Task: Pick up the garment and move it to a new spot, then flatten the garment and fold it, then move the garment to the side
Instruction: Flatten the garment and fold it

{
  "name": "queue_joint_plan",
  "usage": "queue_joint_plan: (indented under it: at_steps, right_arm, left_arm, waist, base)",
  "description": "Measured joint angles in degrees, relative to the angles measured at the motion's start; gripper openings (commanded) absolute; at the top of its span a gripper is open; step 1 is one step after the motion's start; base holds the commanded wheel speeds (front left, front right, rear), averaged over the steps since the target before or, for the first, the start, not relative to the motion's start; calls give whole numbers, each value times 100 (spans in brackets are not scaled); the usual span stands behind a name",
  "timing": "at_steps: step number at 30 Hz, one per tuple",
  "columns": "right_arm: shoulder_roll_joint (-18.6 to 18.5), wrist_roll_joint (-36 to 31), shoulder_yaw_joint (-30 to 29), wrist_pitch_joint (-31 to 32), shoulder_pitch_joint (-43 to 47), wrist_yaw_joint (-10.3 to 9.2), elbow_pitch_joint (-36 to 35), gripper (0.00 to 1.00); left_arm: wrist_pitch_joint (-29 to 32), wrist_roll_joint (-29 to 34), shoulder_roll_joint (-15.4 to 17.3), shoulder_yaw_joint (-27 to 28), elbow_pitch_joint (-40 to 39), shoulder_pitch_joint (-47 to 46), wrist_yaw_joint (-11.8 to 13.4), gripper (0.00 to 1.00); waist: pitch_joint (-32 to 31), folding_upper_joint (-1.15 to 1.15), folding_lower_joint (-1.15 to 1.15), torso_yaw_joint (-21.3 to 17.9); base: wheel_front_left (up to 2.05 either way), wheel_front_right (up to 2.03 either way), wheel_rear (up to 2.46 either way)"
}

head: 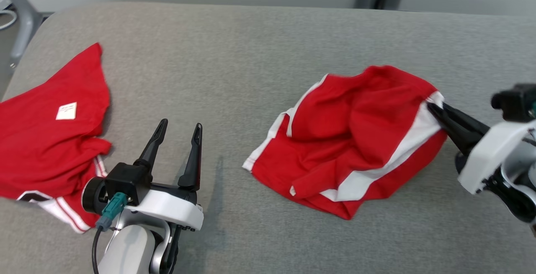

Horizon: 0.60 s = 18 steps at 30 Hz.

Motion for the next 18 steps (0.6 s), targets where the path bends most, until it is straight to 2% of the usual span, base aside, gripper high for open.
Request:
queue_joint_plan:
  at_steps: [7, 13, 14, 15, 16, 18]
  right_arm:
    - [539, -280, -1268, -78, 1131, 0, 789, 0]
    - [1162, -658, -1785, -97, 1623, 0, 971, 0]
    - [1254, -715, -1857, -114, 1661, 0, 964, 20]
    - [1341, -751, -1941, -168, 1703, 0, 955, 63]
    - [1396, -808, -1998, -190, 1742, 0, 955, 100]
    - [1483, -920, -2179, -303, 1857, 0, 949, 100]
  left_arm:
    - [124, 5, 81, -27, -108, 64, 44, 100]
    - [178, 2, 103, -64, -146, 96, 69, 100]
    - [183, -7, 104, -65, -152, 104, 76, 100]
    - [189, -14, 112, -63, -152, 117, 79, 100]
    - [200, -15, 116, -65, -152, 125, 92, 100]
    - [209, -25, 124, -64, -160, 134, 97, 100]
  waist:
    - [-149, 0, 0, -388]
    - [-164, 0, 0, -506]
    - [-166, 0, 0, -525]
    - [-171, 0, 0, -545]
    - [-179, 0, 0, -564]
    - [-193, 0, 0, -596]
  base:
    - [0, 0, 0]
    - [0, 0, 0]
    - [0, 0, 0]
    - [0, 0, 0]
    - [0, 0, 0]
    - [0, 0, 0]
